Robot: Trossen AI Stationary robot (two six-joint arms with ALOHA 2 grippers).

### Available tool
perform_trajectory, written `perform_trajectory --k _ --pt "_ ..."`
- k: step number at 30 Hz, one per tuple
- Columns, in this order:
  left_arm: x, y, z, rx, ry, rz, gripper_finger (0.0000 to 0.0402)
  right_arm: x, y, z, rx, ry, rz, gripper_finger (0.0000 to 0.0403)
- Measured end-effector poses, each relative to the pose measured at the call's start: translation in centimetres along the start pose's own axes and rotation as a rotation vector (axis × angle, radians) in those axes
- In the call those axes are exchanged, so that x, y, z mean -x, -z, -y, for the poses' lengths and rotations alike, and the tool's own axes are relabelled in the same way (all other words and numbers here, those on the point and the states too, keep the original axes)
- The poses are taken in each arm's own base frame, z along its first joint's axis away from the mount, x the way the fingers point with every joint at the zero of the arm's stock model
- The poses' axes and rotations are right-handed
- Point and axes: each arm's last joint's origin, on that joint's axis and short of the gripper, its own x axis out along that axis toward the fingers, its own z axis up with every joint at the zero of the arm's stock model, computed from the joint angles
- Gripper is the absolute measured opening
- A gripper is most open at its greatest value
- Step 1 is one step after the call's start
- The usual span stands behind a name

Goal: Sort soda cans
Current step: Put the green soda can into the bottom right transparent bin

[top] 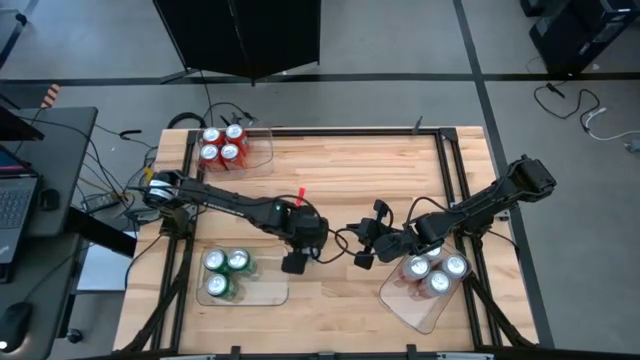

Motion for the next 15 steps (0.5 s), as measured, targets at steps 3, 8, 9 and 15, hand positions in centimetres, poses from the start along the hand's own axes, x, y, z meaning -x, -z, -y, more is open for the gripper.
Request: perform_trajectory --k 3,8,9,15 --pt "1.3 -0.4 0.1 -0.041 -0.001 -0.04 0.0288 0.0 0.0 0.0 0.001 0.0 -0.001 0.0" --pt "5.8 -1.4 0.8 -0.072 -0.049 -0.117 0.0288 0.0 0.1 0.0 0.006 0.003 -0.007 0.0" --pt "6.8 -1.6 1.2 -0.084 -0.062 -0.123 0.0288 0.0 0.1 0.0 0.007 0.003 -0.008 0.0" --pt "13.5 -2.8 3.3 -0.102 -0.099 -0.031 0.0288 0.0 0.1 0.0 0.01 0.004 -0.011 0.0"
